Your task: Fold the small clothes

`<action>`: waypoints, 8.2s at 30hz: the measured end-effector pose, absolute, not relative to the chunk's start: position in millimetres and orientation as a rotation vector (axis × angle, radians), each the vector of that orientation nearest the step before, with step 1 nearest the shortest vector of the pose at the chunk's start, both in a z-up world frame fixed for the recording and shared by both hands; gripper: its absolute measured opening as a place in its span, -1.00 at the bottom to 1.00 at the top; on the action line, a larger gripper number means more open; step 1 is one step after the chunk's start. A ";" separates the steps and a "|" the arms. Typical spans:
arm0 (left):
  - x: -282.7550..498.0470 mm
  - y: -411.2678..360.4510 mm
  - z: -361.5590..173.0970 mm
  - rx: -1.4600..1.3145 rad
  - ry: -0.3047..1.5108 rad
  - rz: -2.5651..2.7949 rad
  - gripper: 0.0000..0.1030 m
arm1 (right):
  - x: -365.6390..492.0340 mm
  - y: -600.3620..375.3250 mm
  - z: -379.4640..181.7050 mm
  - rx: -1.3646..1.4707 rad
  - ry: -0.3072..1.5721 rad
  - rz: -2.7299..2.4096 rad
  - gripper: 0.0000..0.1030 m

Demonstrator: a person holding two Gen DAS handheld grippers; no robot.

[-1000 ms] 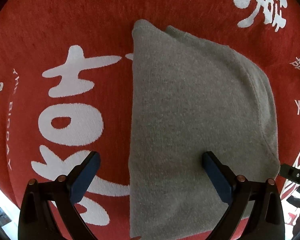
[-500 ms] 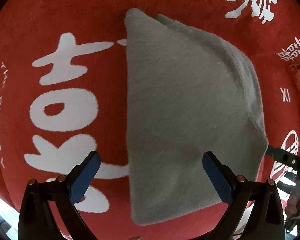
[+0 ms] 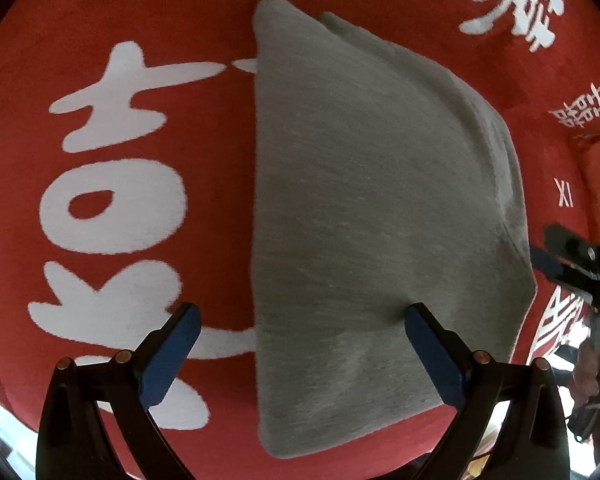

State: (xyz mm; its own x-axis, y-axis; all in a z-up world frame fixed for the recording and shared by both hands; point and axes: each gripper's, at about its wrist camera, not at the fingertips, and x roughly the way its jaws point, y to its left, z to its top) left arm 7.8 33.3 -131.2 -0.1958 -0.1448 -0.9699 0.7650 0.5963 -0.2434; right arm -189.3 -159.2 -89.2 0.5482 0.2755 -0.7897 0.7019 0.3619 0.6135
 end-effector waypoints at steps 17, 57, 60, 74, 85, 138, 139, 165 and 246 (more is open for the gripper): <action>35.3 35.2 -125.4 0.488 1.590 -0.982 0.98 | -217.2 -179.4 -97.7 1.268 0.969 -0.292 0.38; 42.3 53.4 -119.4 0.312 1.565 -1.052 0.30 | -143.3 -200.8 -149.9 1.422 0.894 0.002 -0.31; 47.9 63.8 -110.9 0.268 1.568 -1.085 0.12 | -147.7 -196.2 -142.4 1.463 0.848 0.006 -0.31; 46.9 113.3 -63.7 0.227 1.516 -1.231 0.12 | -151.3 -151.6 -93.4 1.514 0.786 -0.002 -0.30; 52.5 182.3 -51.1 0.255 1.488 -1.144 0.12 | -133.1 -61.1 -83.8 1.530 0.799 0.055 -0.30; 31.0 242.3 -81.0 0.565 1.359 -0.721 1.00 | -163.7 52.9 -49.3 0.916 1.161 -0.424 -0.60; 29.6 242.1 -87.0 0.578 1.361 -0.719 1.00 | -156.6 63.5 -48.0 0.888 1.172 -0.394 -0.60; 15.1 260.2 -75.8 0.637 1.379 -0.716 1.00 | -189.5 97.1 -77.4 0.922 1.321 -0.467 -0.60; 6.1 260.0 68.8 0.598 1.314 -0.691 1.00 | -143.3 111.4 77.0 0.733 1.320 -0.656 1.00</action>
State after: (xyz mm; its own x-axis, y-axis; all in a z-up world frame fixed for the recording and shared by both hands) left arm 6.1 260.0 68.8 0.1145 -0.1155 -0.9867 0.7474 0.6643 0.0090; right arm -143.3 111.4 77.0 0.1377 -0.0134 -0.9904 0.7810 0.6165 0.1002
